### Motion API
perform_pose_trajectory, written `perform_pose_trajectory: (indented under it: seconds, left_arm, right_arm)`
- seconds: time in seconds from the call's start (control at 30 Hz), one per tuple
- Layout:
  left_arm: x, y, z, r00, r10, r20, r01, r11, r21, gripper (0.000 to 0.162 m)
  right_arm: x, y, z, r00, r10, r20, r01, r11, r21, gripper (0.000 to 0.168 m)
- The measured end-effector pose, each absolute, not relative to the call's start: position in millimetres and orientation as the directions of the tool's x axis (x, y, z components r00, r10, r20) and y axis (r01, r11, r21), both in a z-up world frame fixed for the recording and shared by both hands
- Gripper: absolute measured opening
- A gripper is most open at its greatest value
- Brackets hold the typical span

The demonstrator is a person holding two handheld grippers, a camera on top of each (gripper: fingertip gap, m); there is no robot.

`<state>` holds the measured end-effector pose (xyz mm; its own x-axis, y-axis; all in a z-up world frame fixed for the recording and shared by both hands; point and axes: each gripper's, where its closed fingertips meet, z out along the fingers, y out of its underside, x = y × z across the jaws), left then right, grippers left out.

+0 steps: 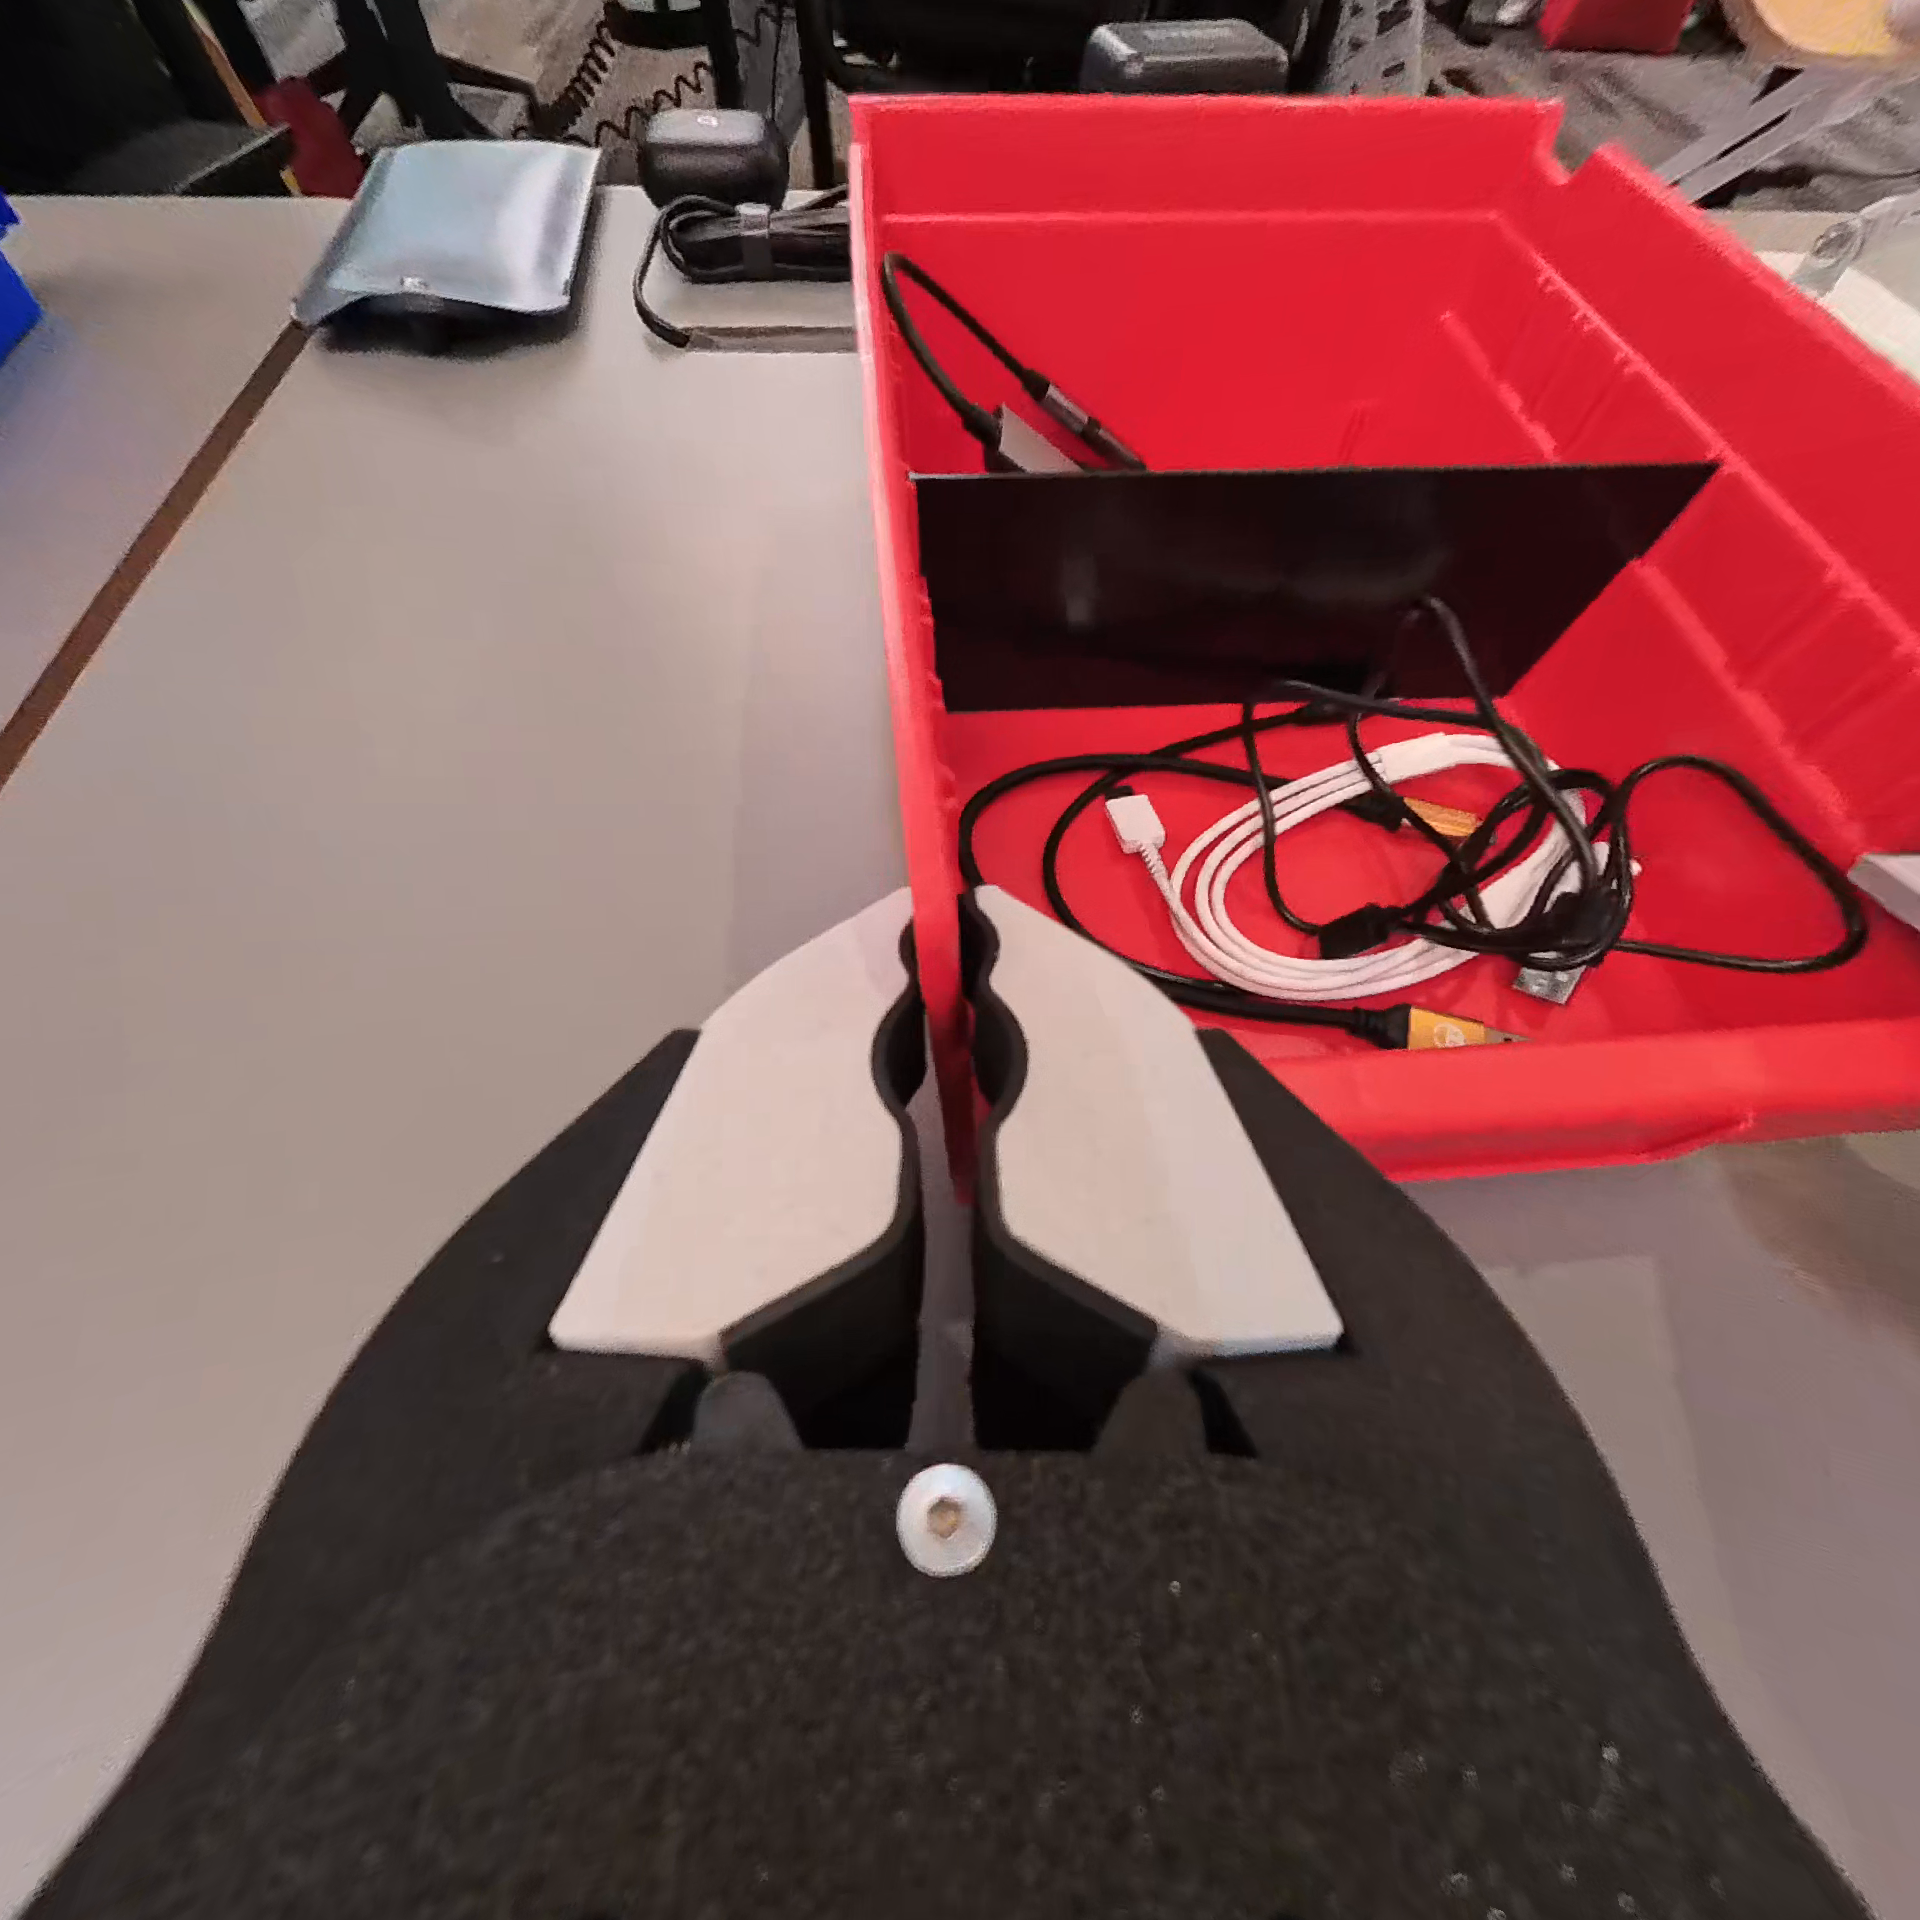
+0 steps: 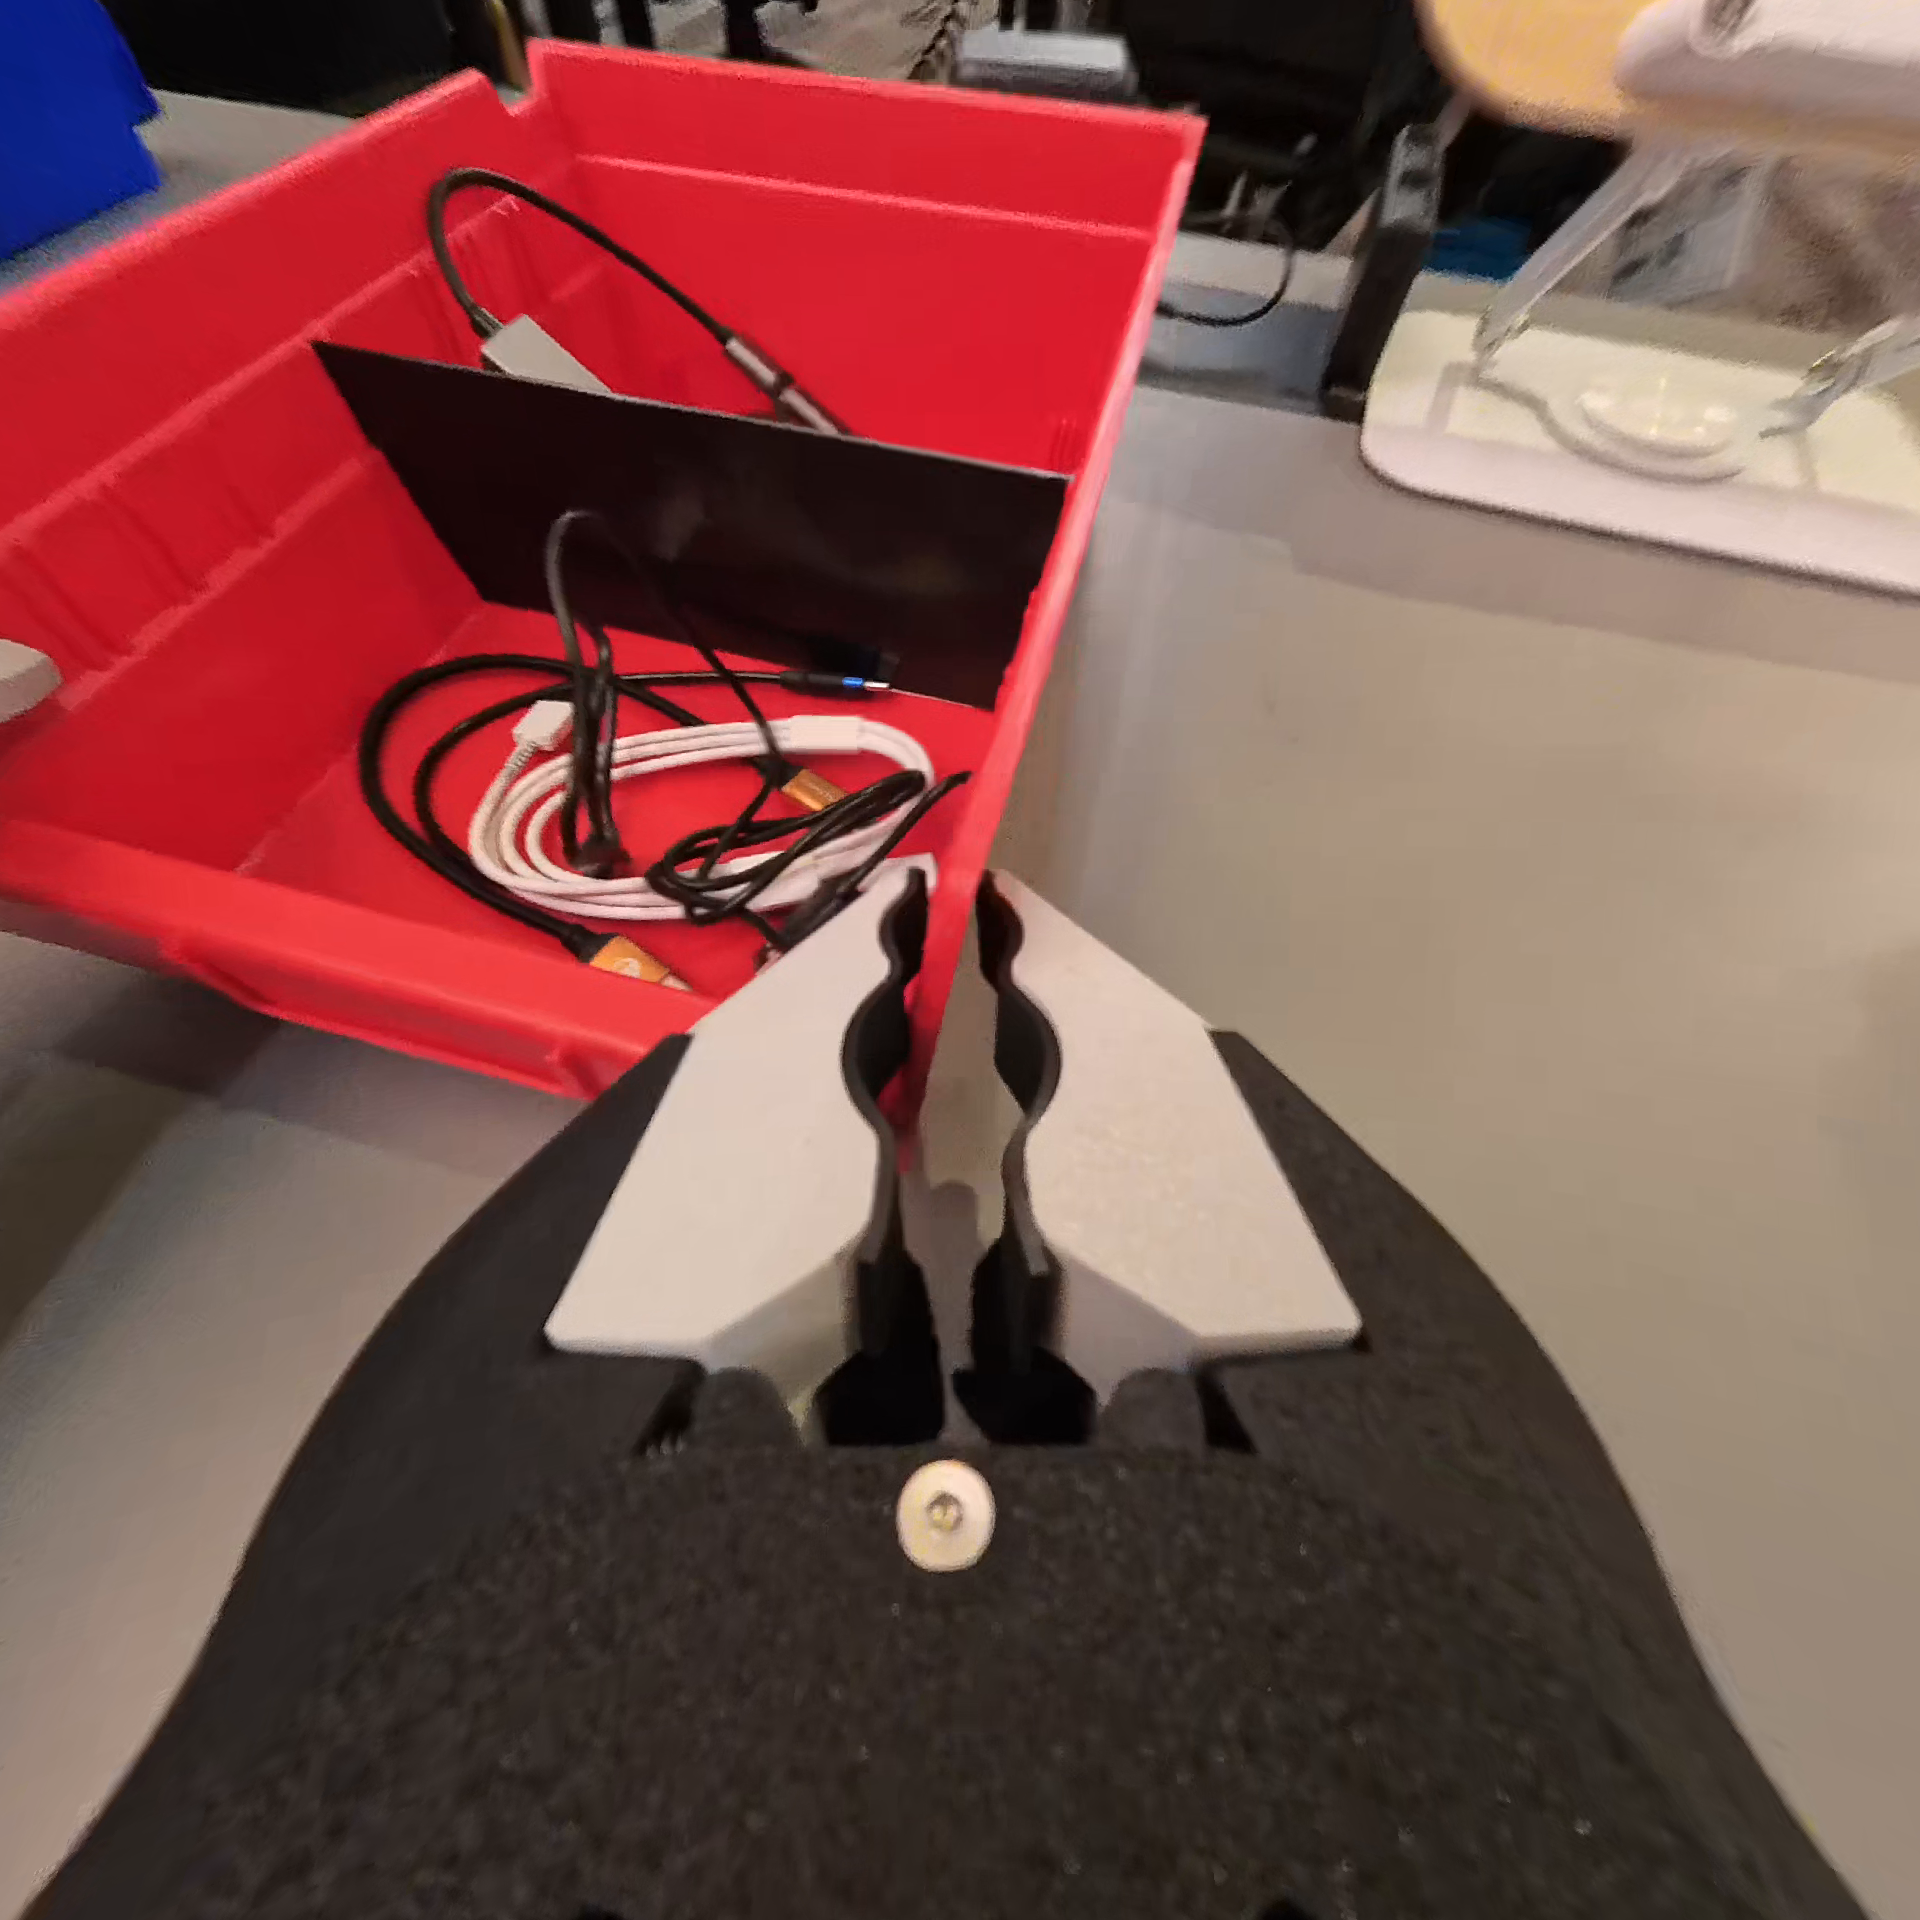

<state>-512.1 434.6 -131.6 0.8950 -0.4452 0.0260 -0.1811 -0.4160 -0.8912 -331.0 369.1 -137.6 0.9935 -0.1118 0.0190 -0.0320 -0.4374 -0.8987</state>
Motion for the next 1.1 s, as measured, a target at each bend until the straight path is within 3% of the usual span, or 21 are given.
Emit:
perform_pose_trajectory:
  seconds: [0.1, 0.2, 0.27, 0.43, 0.6, 0.77, 0.87, 1.1]
  left_arm:
    - [-514.0, 434.1, -130.7, 0.918, -0.396, 0.016, -0.165, -0.42, -0.892, 0.01]
    - [-514.9, 423.5, -121.0, 0.914, -0.379, 0.148, -0.039, -0.444, -0.895, 0.051]
    - [-521.6, 413.9, -111.2, 0.9, -0.364, 0.24, 0.056, -0.451, -0.891, 0.058]
    - [-528.7, 374.6, -70.9, 0.897, -0.376, 0.231, 0.131, -0.273, -0.953, 0.044]
    - [-484.5, 313.4, -92.3, 0.9, -0.436, -0.002, -0.11, -0.223, -0.969, 0.044]
    - [-420.8, 276.5, -108.5, 0.821, -0.571, 0.013, -0.176, -0.273, -0.946, 0.042]
    - [-413.1, 280.4, -114.0, 0.816, -0.577, -0.028, -0.214, -0.257, -0.943, 0.041]
    - [-441.4, 303.9, -120.1, 0.843, -0.523, 0.126, -0.083, -0.358, -0.93, 0.039]
  right_arm:
    - [-337.1, 365.1, -134.4, 0.994, 0.011, -0.105, -0.087, -0.471, -0.878, 0.014]
    - [-330.7, 339.9, -115.0, 0.968, 0.181, -0.173, -0.076, -0.444, -0.893, 0.03]
    - [-309.9, 314.4, -94.7, 0.946, 0.244, -0.213, -0.107, -0.387, -0.916, 0.035]
    - [-205.5, 237.9, -74.6, 0.95, 0.246, -0.192, -0.113, -0.303, -0.946, 0.049]
    - [-48.7, 149.6, -82.3, 1.0, -0.02, -0.01, -0.014, -0.237, -0.972, 0.051]
    - [75.5, 90.4, -101.6, 0.958, -0.284, 0.039, -0.036, -0.254, -0.966, 0.055]
    - [87.8, 92.1, -97.0, 0.948, -0.29, -0.128, -0.189, -0.192, -0.963, 0.055]
    - [81.9, 105.0, -122.7, 0.953, -0.296, -0.061, -0.151, -0.291, -0.945, 0.055]
